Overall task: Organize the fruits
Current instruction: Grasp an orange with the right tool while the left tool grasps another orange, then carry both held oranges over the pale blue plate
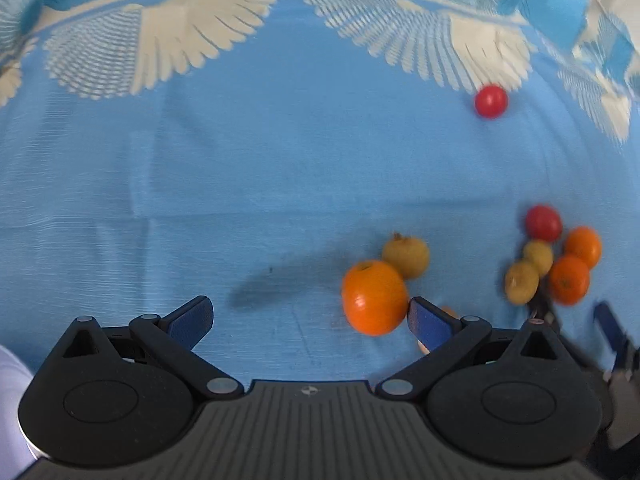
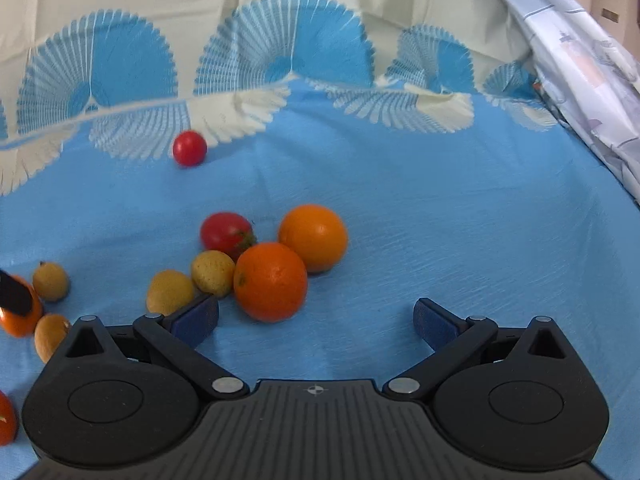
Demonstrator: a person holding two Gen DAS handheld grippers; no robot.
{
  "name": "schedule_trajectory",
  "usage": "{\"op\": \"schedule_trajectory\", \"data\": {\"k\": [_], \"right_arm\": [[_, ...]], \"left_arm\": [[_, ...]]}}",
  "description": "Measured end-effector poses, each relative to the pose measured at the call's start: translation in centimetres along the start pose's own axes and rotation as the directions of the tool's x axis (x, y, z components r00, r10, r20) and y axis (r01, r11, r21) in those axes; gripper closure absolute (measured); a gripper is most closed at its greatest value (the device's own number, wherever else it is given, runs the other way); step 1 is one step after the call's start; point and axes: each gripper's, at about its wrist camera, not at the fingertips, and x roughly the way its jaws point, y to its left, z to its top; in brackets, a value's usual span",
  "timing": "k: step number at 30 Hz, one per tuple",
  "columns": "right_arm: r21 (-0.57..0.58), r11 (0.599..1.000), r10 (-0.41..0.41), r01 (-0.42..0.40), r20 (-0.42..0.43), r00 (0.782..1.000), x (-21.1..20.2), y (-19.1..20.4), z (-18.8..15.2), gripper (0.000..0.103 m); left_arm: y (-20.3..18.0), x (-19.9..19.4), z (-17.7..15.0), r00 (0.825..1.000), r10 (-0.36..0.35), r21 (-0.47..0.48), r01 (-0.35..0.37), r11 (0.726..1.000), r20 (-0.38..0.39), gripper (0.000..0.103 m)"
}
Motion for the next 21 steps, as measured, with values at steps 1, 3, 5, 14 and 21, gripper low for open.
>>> {"op": "schedule_trajectory", "data": {"k": [1,3,5,14,21], "right_arm": [[0.01,1.0,0.003,-0.003,-0.003,1.0,0.0,-0.1,0.1,0.001],[0.029,1.0,0.012,-0.012,-0.004,1.0,0.0,-0.3,0.2,0.001],[0.026,1.0,0.012,-0.012,-0.006,1.0,0.1,-0.4,0.3,0.001],[-0.01,0.999,0.045,-0.045,0.056,0.997,-0.9,-0.3,0.3,0.036],[0.003,0.998,0.058,-0.058,0.051,0.997,-3.6,-0.9,0.3,0.067]], "left_arm": [[0.0,0.5,-0.1,1.0,0.01,0.009,-0.01,1.0,-0.015,0.0],[-0.2,1.0,-0.1,0.999,0.029,0.013,-0.029,0.999,-0.018,0.0],[-0.3,1.1,0.2,0.999,0.04,-0.006,-0.04,0.999,-0.026,0.0],[-1.1,-1.1,1.4,0.999,0.03,0.015,-0.03,0.999,0.037,0.064],[-1.3,-3.8,-0.8,0.997,0.024,0.068,-0.029,0.997,0.078,0.065]]}}
